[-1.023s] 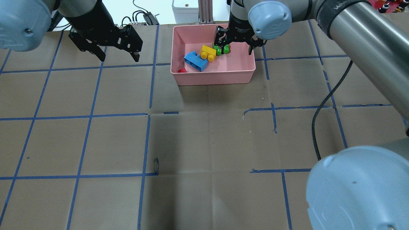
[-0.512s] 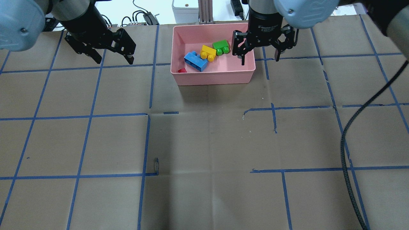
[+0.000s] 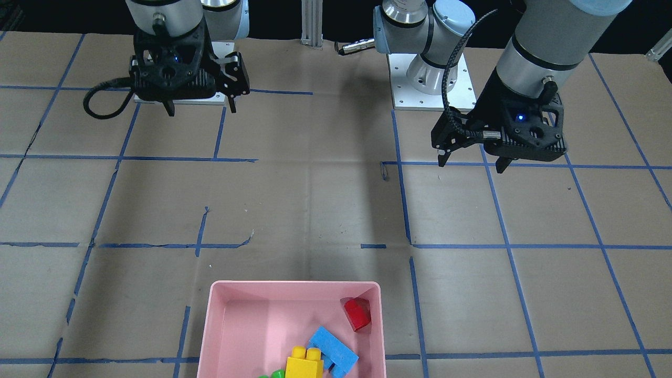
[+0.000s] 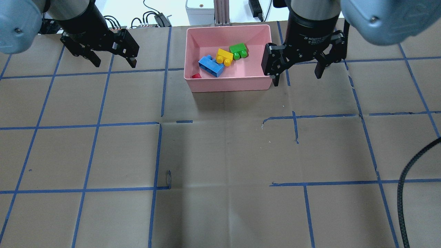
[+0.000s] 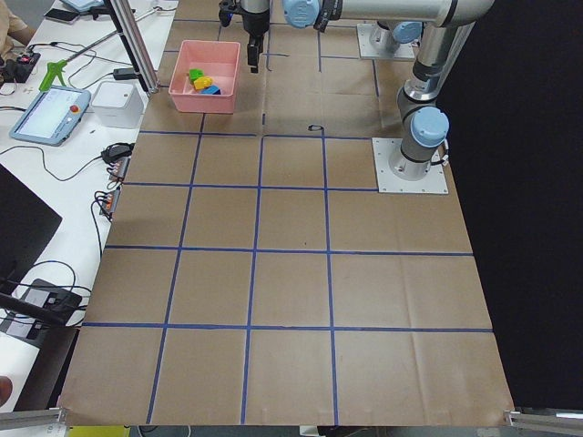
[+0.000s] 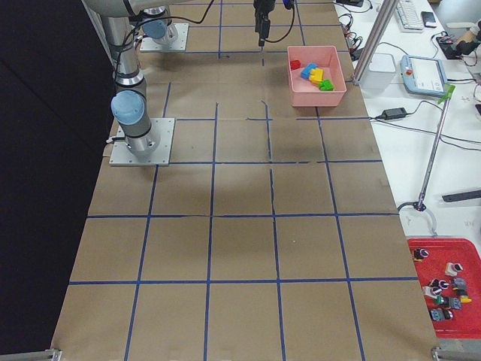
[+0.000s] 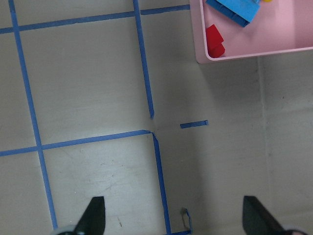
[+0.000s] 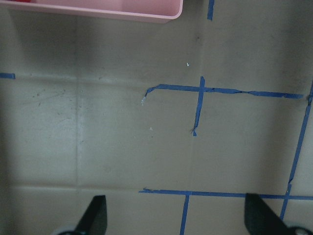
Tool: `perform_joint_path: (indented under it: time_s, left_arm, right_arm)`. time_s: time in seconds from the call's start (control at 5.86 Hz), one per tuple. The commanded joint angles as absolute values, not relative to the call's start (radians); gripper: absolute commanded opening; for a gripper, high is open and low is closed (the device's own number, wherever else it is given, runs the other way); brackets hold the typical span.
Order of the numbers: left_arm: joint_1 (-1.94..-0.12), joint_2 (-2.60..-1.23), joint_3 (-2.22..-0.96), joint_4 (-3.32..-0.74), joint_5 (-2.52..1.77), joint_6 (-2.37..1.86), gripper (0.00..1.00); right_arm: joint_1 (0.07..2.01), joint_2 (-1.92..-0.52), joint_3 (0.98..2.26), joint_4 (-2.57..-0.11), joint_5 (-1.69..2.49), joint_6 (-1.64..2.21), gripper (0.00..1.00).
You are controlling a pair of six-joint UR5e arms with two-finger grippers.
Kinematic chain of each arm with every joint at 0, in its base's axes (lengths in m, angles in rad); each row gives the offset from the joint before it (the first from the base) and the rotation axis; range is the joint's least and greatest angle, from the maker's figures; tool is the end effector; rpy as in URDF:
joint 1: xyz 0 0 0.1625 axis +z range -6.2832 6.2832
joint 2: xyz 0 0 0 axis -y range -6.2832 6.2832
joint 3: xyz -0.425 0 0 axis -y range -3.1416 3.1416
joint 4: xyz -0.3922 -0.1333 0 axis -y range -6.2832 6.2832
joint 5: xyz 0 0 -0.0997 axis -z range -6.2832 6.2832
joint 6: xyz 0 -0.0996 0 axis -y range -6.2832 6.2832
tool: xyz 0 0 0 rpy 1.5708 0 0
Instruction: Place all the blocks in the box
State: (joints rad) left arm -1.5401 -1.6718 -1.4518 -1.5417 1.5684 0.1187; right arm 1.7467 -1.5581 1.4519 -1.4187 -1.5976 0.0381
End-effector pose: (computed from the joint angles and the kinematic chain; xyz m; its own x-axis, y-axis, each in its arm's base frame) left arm -0.1169 -0.5431 0.4976 -0.9961 0.0879 -0.0032 0.0879 0.9950 -0.0470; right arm 0.2144 -0.4600 0.5250 -0.9899 -0.1386 0.0285 -0.1372 0.9895 0.0448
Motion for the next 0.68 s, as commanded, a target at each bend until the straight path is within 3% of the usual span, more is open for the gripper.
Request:
perform_joint_path:
  time_s: [0.0,0.51]
  left_arm:
    - [-1.545,-1.675,-1.448,-1.54,1.585,0.1,1.0]
    - [-1.551,-1.678,-1.445,-1.542,1.559,0.1,1.0]
  right_arm:
    - [1.726,-1.69,1.581,-1.491,-1.597,0.026,1.0]
    - [1.691,-1.704,1.597,-1.427,-1.597,0.009,1.0]
